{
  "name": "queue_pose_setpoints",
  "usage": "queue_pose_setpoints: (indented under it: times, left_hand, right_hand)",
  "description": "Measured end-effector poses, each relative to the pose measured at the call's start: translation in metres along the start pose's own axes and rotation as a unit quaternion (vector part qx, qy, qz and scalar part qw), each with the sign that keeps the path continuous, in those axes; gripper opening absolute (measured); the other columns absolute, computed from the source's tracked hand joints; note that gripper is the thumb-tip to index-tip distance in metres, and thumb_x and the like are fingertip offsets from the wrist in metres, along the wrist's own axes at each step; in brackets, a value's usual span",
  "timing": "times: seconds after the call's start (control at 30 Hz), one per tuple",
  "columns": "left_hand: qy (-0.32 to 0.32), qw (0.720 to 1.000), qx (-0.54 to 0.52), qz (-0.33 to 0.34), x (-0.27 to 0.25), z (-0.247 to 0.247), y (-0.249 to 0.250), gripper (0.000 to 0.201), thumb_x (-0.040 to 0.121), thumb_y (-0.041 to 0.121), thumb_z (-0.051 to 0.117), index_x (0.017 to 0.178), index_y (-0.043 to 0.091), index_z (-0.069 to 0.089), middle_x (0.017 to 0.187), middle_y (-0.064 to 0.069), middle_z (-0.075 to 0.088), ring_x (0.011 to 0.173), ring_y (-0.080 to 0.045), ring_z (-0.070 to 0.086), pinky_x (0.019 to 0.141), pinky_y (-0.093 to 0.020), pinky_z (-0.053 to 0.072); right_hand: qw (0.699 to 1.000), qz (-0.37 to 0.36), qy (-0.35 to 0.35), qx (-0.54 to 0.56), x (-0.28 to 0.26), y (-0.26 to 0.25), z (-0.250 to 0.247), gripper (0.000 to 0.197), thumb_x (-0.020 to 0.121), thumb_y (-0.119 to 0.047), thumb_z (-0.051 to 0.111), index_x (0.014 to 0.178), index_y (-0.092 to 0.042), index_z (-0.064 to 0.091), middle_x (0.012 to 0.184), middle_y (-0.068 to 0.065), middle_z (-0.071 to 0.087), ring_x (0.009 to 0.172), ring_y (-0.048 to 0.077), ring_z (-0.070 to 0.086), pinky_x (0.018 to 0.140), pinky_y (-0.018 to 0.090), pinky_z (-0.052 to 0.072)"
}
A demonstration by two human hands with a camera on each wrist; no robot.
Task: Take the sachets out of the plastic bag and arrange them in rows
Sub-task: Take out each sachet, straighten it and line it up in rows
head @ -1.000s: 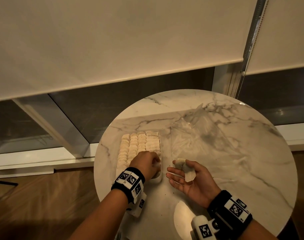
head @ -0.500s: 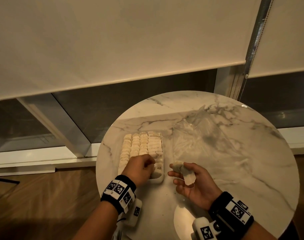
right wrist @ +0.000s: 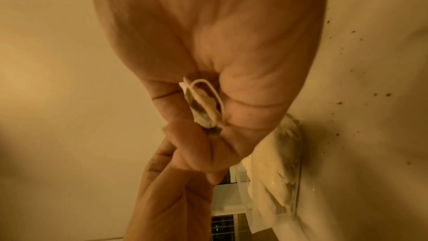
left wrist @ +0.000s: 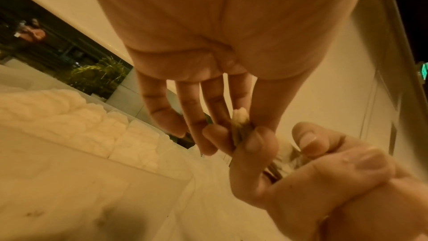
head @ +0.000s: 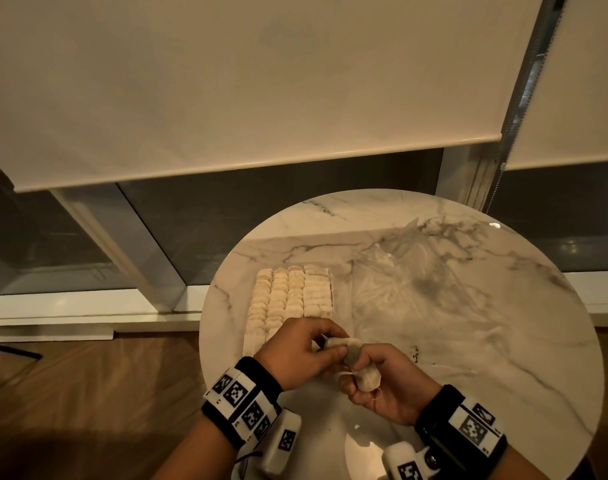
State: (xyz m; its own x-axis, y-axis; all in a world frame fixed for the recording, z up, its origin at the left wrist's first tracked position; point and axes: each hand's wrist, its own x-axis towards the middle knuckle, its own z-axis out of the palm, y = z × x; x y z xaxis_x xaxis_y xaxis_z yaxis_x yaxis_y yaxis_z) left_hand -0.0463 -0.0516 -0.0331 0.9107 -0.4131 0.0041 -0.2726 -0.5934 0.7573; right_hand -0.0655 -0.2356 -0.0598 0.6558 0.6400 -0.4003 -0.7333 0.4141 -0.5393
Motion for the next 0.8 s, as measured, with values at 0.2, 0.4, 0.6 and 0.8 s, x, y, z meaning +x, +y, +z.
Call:
queue_pose_setpoints:
  times: [0.2,0.4,0.6,0.8]
  left_hand:
    - [0.012,1.0,0.02,-0.005,-0.003,0.001,0.004,0.013,0.088,0.025,0.072,0.1,0.019,0.071,0.081,0.015,0.062,0.063,0.01,0.055,0.061,-0.008,0.04]
    - [0.055,0.998,0.016,0.003,-0.006,0.0,0.002,0.005,0.089,0.028,0.069,0.092,0.024,0.069,0.085,0.01,0.068,0.075,0.002,0.061,0.066,-0.013,0.043]
    - [0.091,0.995,-0.023,-0.034,-0.008,0.004,-0.003,0.016,0.089,0.022,0.068,0.105,0.026,0.068,0.083,0.006,0.069,0.078,-0.007,0.066,0.07,-0.018,0.049]
    - [0.143,0.972,-0.147,-0.111,-0.013,0.006,-0.007,0.009,0.093,0.006,0.063,0.096,0.011,0.071,0.078,0.007,0.069,0.067,0.003,0.064,0.059,-0.015,0.048]
  right_hand:
    - [1.0,-0.001,0.004,-0.028,-0.002,0.002,0.005,0.042,0.066,-0.004,0.053,0.106,0.001,0.061,0.091,0.017,0.065,0.056,0.022,0.054,0.041,0.023,0.04]
    - [0.996,-0.013,0.02,-0.081,-0.004,0.002,0.011,0.042,0.084,-0.007,0.046,0.122,-0.002,0.062,0.101,0.02,0.069,0.071,0.03,0.068,0.049,0.025,0.049]
    - [0.992,-0.068,0.066,-0.082,-0.002,0.004,0.007,0.033,0.098,-0.009,0.045,0.13,-0.002,0.047,0.095,0.026,0.066,0.072,0.035,0.067,0.05,0.028,0.051]
    - [0.982,-0.109,0.14,-0.06,-0.003,0.003,0.005,0.011,0.101,-0.011,0.048,0.111,-0.006,0.048,0.088,0.027,0.066,0.074,0.036,0.07,0.049,0.029,0.052]
